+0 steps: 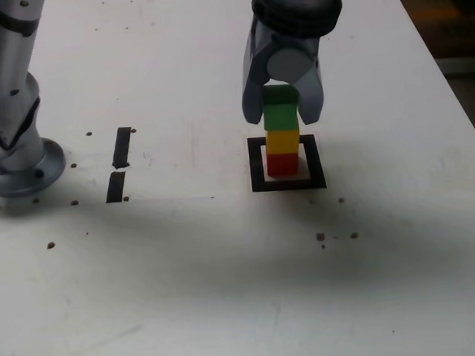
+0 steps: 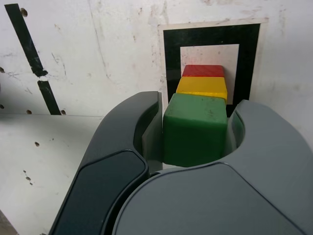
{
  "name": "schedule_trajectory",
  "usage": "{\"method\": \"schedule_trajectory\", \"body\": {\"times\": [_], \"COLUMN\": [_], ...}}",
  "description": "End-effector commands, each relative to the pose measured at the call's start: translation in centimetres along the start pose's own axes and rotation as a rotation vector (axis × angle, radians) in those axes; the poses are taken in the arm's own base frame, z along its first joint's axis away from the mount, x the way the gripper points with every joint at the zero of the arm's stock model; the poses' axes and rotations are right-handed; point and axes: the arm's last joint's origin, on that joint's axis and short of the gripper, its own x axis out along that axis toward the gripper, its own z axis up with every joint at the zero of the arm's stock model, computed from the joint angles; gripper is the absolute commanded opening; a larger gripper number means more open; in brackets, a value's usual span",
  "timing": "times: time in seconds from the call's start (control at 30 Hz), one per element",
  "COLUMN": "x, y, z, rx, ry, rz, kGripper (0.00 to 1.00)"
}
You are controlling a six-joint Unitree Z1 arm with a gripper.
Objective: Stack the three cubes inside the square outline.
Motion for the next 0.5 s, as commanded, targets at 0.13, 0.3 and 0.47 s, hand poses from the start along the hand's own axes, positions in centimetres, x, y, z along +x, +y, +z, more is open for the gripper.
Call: {"method": "schedule_trajectory", "body": {"times": [0.13, 0.3, 0.47], "x": [-0.4, -1.9, -5.0], "y": [0.2, 0.3, 0.9], "z": [-0.5, -1.7, -5.1], "rx": [-0.008, -0.016, -0.027], "ry": [-0.01, -0.041, -0.1], "rz": [-0.01, -0.014, -0.008], "kGripper": [0.89, 0.91, 0.92]}}
